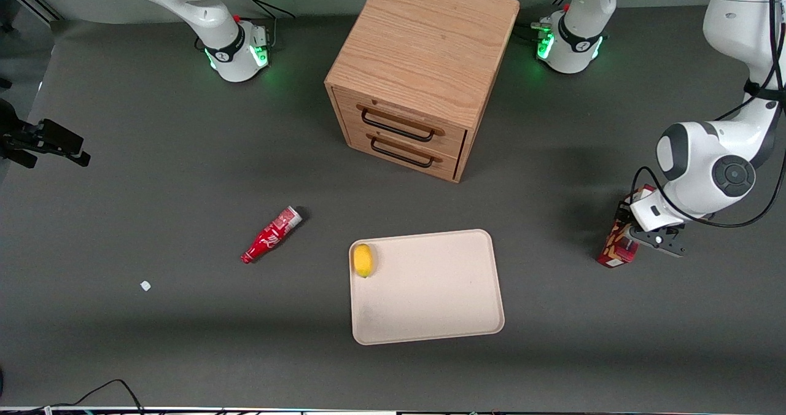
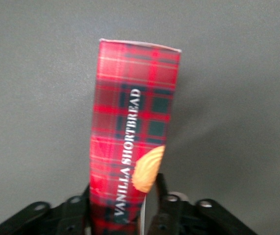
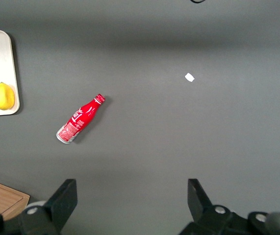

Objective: Place red cookie box on tray
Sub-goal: 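Close the left gripper on the shortbread box and lift it upright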

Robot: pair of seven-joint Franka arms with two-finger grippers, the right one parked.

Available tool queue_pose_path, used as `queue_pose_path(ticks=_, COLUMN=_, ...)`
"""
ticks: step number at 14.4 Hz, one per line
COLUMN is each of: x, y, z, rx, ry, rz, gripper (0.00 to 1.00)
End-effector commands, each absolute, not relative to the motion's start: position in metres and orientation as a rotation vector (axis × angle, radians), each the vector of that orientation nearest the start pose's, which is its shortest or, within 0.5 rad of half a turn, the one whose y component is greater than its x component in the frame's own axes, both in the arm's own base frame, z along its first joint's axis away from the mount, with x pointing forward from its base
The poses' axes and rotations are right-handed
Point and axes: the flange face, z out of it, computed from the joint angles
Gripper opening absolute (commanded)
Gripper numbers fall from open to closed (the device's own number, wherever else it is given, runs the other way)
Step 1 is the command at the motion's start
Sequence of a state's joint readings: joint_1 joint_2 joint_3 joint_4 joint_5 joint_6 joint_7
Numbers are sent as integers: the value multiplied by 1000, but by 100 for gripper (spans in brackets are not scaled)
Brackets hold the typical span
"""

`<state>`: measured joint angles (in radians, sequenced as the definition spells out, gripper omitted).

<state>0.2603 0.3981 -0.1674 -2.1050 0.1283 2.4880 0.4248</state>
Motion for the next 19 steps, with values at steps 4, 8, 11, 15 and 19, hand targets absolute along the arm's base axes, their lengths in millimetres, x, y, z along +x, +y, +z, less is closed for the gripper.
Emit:
queue_pose_path(ticks=4, x=575, y=52, z=230, rx=-3049, ry=662, rz=20, gripper=0)
queue_pose_path(ticks=8, x=586, y=52, z=272, rx=-3041, ry=641, rz=11, gripper=0)
queue_pose_path(ticks=11, x=607, y=54, z=340, rx=-3037, ry=605, rz=62, gripper=0)
queue_pose_path(ticks=15, x=634, y=31, z=425, rx=-3178, ry=422, rz=98, gripper=0)
queue_pose_path(ticks=19, x=665, y=-32, z=480, rx=-3207, ry=216, rz=80, gripper=0)
